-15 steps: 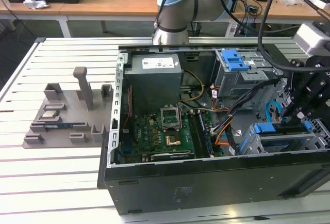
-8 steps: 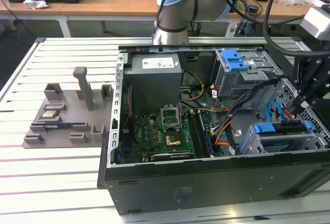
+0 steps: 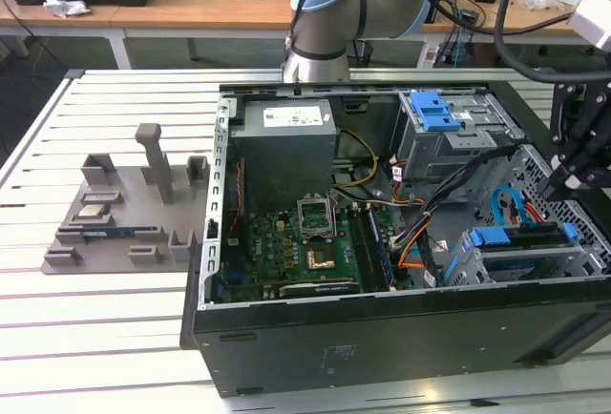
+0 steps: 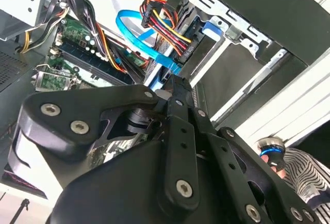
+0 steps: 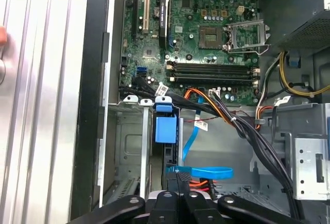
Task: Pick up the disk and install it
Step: 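Insert the second disk wire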
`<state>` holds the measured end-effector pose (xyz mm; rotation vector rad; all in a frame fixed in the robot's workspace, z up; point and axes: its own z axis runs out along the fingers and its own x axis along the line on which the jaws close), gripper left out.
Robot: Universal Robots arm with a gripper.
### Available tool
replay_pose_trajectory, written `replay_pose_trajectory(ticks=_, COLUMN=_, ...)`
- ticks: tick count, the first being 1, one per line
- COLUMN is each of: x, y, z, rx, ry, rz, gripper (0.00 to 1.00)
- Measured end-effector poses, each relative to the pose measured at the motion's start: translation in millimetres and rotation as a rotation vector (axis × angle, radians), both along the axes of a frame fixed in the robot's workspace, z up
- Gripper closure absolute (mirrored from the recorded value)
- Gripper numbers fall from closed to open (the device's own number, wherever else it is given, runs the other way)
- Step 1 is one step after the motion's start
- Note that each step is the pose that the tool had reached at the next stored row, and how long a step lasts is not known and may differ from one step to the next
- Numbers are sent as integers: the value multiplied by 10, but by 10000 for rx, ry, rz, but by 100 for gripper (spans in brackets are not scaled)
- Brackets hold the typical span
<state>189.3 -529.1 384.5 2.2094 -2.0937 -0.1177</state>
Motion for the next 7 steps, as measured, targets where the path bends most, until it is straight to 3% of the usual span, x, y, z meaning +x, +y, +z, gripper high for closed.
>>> replay_pose_trajectory(ticks=7, x=0, y=0, z=11, rx=0, ry=0, rz=0, gripper=89)
